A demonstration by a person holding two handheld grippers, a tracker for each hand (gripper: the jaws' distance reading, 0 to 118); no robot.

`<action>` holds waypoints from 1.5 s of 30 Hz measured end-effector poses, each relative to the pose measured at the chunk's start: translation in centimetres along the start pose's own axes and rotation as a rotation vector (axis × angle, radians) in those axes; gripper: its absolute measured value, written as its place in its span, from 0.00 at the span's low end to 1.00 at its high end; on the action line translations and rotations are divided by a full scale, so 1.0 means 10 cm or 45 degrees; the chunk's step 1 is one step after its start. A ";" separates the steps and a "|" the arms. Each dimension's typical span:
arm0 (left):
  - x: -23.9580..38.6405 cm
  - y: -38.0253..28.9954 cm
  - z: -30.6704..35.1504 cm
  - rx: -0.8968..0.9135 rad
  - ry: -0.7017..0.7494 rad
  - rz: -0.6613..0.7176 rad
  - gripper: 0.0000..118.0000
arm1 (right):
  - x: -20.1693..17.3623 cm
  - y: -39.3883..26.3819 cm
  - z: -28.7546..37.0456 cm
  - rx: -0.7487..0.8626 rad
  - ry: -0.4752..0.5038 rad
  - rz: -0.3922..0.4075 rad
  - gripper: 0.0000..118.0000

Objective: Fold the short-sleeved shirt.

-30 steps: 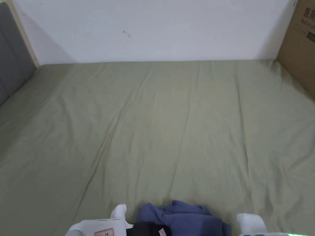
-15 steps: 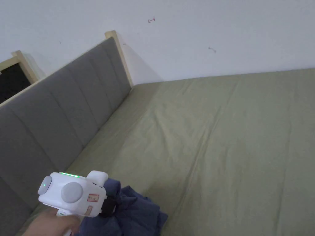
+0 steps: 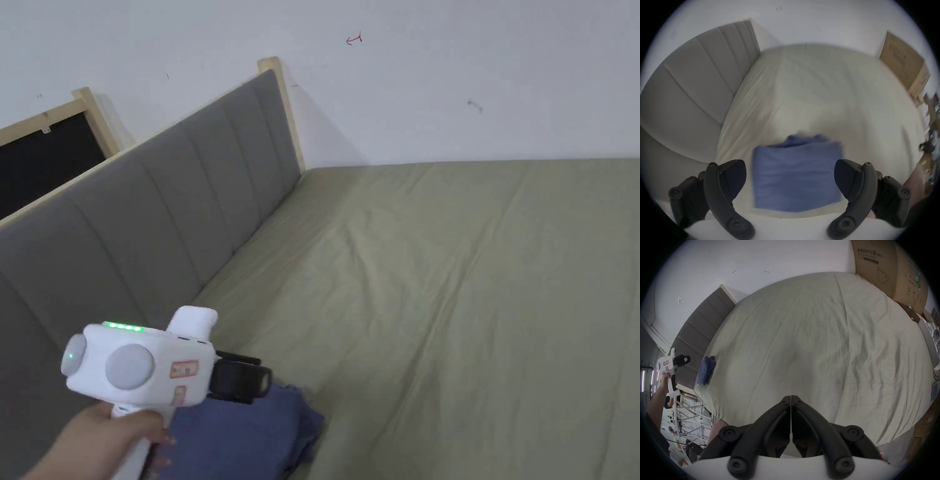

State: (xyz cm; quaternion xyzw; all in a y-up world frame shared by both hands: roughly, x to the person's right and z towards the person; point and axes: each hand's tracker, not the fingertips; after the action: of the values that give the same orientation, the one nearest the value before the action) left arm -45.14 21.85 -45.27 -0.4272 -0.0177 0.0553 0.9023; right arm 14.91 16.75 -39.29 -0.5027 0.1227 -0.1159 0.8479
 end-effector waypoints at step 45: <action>3.53 -1.16 1.65 1.194 -0.043 -0.266 1.00 | -0.29 -0.47 1.90 1.383 -0.476 0.227 1.00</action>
State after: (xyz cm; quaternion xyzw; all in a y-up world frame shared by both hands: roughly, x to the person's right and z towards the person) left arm -10.40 31.26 -26.35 0.0308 -0.0484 -0.0268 0.9980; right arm 17.98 31.17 -26.09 0.0047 -0.0645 0.0003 0.9979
